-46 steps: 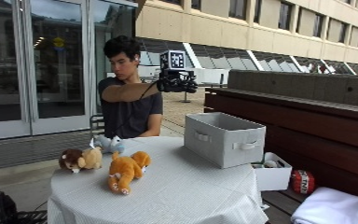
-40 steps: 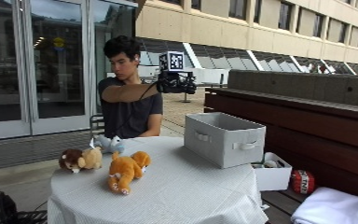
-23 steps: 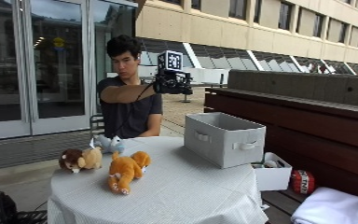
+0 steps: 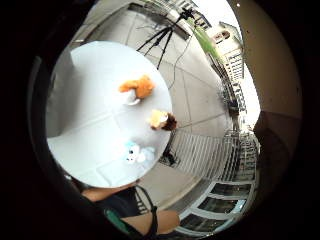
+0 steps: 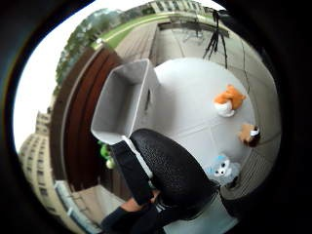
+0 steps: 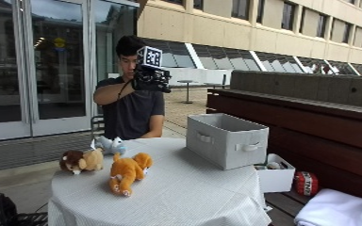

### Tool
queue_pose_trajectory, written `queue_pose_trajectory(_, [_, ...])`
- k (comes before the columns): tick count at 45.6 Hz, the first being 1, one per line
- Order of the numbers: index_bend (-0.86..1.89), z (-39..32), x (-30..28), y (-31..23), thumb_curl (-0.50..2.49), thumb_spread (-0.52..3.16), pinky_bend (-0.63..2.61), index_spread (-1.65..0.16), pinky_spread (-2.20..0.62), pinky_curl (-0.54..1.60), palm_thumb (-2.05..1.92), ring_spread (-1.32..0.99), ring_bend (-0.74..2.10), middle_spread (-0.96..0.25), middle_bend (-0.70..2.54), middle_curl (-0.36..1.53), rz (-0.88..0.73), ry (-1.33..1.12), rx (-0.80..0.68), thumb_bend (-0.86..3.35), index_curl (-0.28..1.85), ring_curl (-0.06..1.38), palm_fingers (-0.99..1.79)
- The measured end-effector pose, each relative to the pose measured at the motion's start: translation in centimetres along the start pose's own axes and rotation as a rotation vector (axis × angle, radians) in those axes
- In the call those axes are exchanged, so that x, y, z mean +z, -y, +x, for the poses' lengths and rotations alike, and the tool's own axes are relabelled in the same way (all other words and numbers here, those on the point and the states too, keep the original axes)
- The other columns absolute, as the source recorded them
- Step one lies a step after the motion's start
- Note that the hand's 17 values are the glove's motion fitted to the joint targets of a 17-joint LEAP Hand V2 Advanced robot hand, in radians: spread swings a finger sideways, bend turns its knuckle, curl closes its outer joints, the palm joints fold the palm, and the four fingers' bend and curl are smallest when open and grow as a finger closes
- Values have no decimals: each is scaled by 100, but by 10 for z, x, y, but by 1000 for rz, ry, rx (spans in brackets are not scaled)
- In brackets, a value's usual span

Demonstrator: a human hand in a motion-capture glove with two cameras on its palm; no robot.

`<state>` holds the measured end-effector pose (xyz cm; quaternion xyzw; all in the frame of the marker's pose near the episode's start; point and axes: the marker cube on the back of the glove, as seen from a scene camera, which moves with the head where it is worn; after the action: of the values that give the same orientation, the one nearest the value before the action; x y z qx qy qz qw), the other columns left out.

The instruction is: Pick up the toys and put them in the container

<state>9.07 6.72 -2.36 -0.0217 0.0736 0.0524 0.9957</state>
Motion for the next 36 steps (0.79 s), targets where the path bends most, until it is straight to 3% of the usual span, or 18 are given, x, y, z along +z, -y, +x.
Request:
queue_pose_trajectory(2, [17,15,7,-4,8,111,53,-21,-14,30,-14,-28,21,-6,20,30,58,-8,-83,-9,32,17,5])
queue_pose_trajectory(7, [17,41,19,-22,8,107,53,-20,-13,31,-15,-27,20,-6,20,31,70,-11,-100,-10,33,18,2])
queue_pose_trajectory(21, [17,101,67,-74,9,101,56,-19,-8,33,-15,-27,19,-6,19,34,46,24,-51,-10,35,22,0])
queue_pose_trajectory(29, [16,123,115,-109,10,98,58,-19,-5,34,-15,-27,20,-6,20,36,-6,11,81,-10,35,23,0])
queue_pose_trajectory(36, [19,138,166,-115,11,95,57,-21,-3,34,-15,-29,20,-6,20,37,1,34,37,-10,37,25,5])
